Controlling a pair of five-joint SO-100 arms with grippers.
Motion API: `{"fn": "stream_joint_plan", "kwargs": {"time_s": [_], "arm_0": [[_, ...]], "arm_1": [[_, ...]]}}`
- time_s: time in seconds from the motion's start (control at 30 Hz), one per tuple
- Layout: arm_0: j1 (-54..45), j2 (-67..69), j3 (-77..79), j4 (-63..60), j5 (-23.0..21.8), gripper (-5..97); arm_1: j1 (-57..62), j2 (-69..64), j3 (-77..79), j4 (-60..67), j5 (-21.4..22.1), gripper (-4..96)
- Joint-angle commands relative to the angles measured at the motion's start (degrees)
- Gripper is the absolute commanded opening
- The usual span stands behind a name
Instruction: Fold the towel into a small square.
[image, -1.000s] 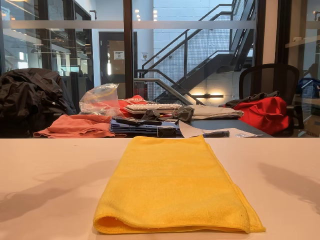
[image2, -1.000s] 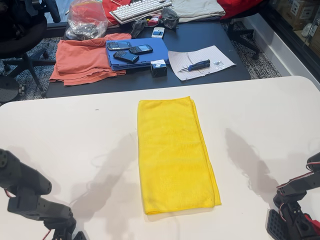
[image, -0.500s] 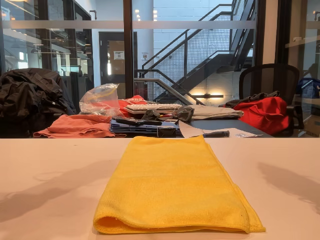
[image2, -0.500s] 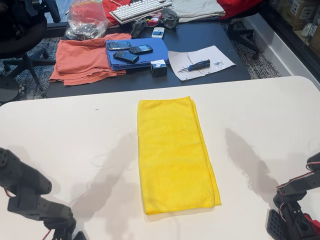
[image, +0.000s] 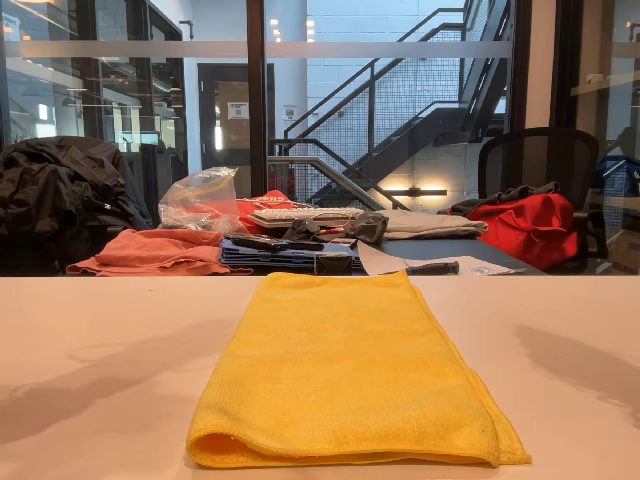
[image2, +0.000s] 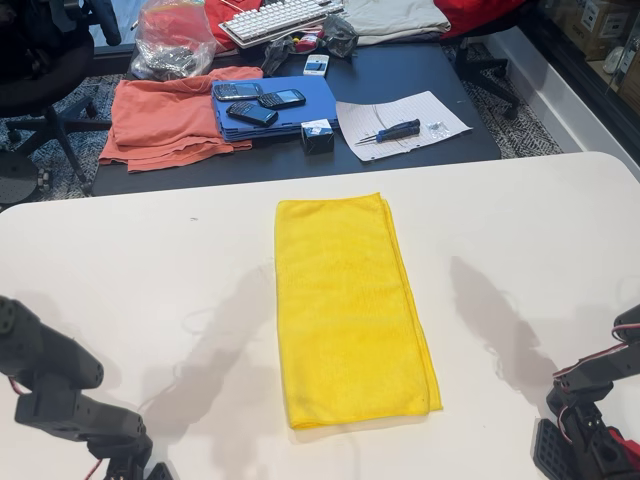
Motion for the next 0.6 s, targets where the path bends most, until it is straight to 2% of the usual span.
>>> {"fn": "stream_joint_plan", "kwargs": {"time_s": [0.0, 0.3, 0.57], "arm_0": [[0.1, -0.4, -0.1, 0.1, 0.0, 0], [-0.1, -1.1, 0.7, 0.2, -0.4, 0], [0.3, -7.0, 10.1, 5.4, -0.6, 0]], "arm_1": [[-0.3, -0.3, 0.3, 0.0, -0.1, 10.8], [-0.3, -7.2, 4.6, 5.9, -0.1, 10.8], [4.5, -17.6, 11.8, 29.1, 0.7, 10.8]]}}
